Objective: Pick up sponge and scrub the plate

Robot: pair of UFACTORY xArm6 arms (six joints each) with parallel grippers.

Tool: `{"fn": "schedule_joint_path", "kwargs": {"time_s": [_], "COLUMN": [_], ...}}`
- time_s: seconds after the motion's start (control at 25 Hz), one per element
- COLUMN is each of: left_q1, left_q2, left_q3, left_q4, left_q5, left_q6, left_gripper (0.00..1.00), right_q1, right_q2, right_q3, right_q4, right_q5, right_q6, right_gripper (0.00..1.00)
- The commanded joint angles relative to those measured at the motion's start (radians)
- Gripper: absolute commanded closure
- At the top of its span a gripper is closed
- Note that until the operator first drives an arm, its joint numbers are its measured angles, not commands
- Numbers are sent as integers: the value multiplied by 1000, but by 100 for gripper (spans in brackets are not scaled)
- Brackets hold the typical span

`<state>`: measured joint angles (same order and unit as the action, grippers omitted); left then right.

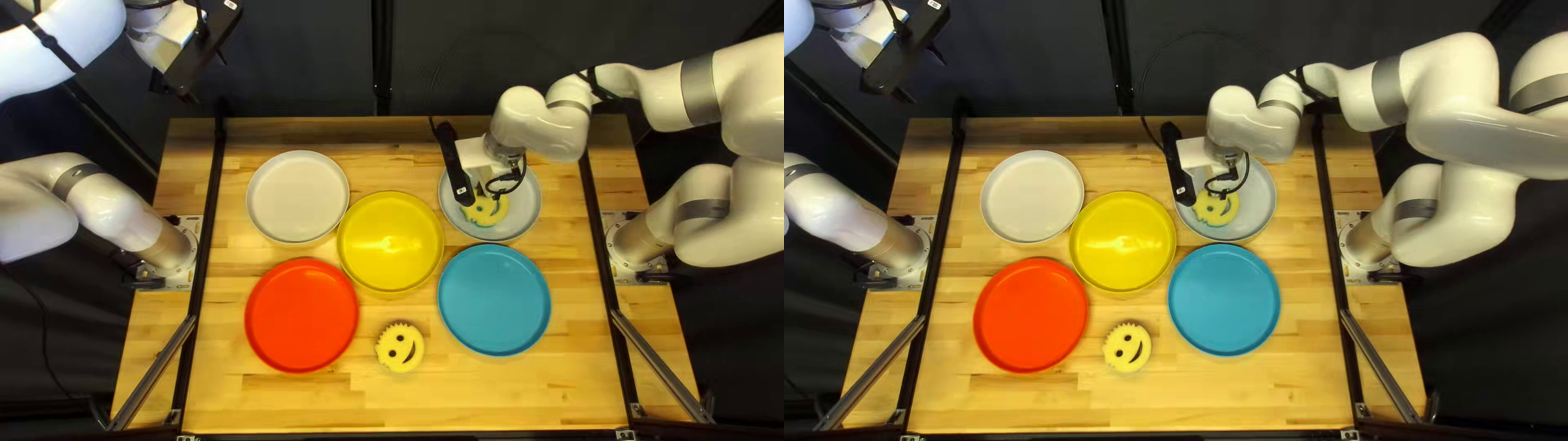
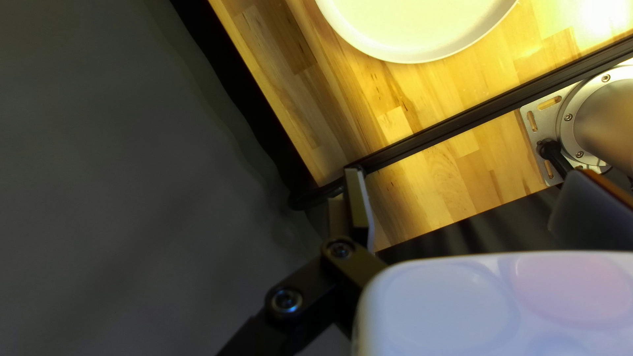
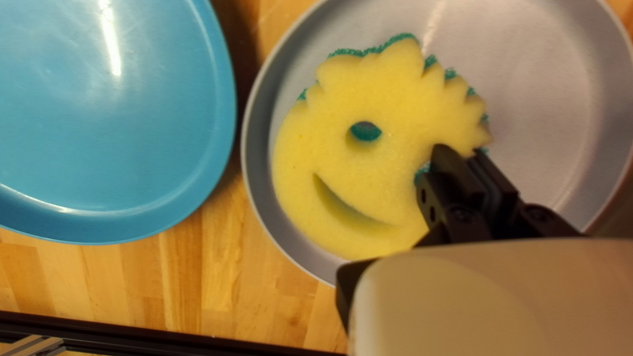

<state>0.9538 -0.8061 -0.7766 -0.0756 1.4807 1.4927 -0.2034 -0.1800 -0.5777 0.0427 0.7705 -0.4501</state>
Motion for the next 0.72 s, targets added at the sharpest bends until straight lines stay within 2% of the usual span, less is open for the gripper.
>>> {"fn": "schedule_joint_path", "kwargs": {"time_s": [0.04, 0.28, 0.4, 0.52, 0.72], "left_q1": [0, 0, 0, 0, 0], "left_q2": [0, 0, 0, 0, 0], "left_q3": [0, 0, 0, 0, 0], "left_q4": [0, 0, 0, 0, 0], "left_q5": [0, 0, 0, 0, 0], "left_q6": [0, 0, 0, 0, 0], "left_gripper": [0, 0, 0, 0, 0], "right_q1": [82, 196, 237, 261, 262], "right_q2": [-3, 3, 17, -13, -17], "right_q3": [1, 37, 79, 109, 110], "right_q4": [3, -14, -54, -89, -92], "right_q5": [8, -52, -130, -144, -143], "right_q6": [60, 165, 214, 244, 244], "right_gripper": [100, 100, 100, 100, 100]}}
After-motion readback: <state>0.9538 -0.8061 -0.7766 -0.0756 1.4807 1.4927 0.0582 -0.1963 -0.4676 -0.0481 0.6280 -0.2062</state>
